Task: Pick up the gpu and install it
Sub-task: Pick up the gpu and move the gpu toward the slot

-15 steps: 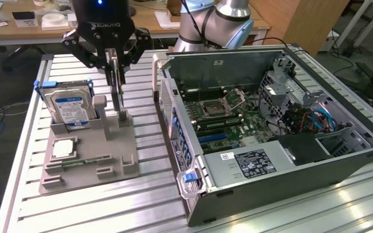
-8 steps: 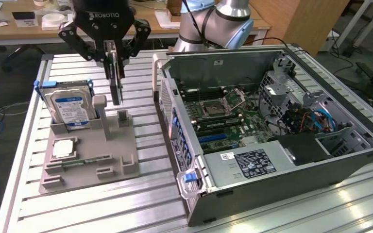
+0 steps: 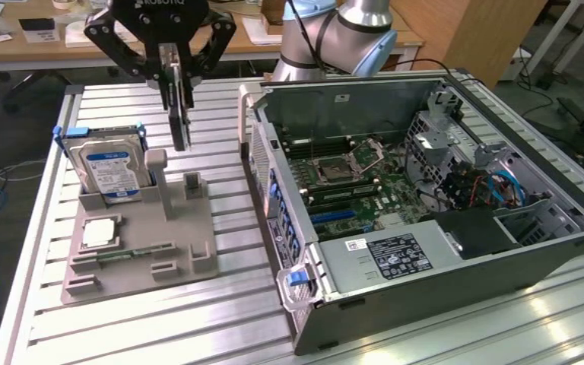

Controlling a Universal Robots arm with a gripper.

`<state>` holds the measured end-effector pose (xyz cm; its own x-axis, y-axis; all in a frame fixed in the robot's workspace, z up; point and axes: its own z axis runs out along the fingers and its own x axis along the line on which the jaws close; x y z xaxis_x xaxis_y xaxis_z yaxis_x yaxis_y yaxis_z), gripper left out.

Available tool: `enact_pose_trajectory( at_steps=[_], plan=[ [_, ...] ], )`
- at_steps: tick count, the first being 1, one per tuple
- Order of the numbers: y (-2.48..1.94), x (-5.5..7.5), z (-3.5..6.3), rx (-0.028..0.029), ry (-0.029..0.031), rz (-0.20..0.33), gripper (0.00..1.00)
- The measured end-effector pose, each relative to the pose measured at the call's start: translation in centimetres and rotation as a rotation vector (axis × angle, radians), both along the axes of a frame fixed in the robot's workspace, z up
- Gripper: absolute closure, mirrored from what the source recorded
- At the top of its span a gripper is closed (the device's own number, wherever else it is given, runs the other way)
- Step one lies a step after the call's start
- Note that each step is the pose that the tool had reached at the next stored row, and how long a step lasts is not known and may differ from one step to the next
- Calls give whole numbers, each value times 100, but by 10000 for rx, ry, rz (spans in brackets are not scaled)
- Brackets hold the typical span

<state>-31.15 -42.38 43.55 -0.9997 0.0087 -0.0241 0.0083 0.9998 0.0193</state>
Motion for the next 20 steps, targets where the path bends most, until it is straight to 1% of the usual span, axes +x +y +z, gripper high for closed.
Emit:
enact_pose_trajectory(
  at_steps=[3, 12, 14, 20],
  plan=[
    [-1, -1, 47, 7, 0, -2, 72],
    [-1, 16, 50, 6, 3, 2, 72],
    [-1, 59, 49, 8, 2, 1, 72],
    [-1, 298, 49, 14, 2, 0, 72]
  ],
)
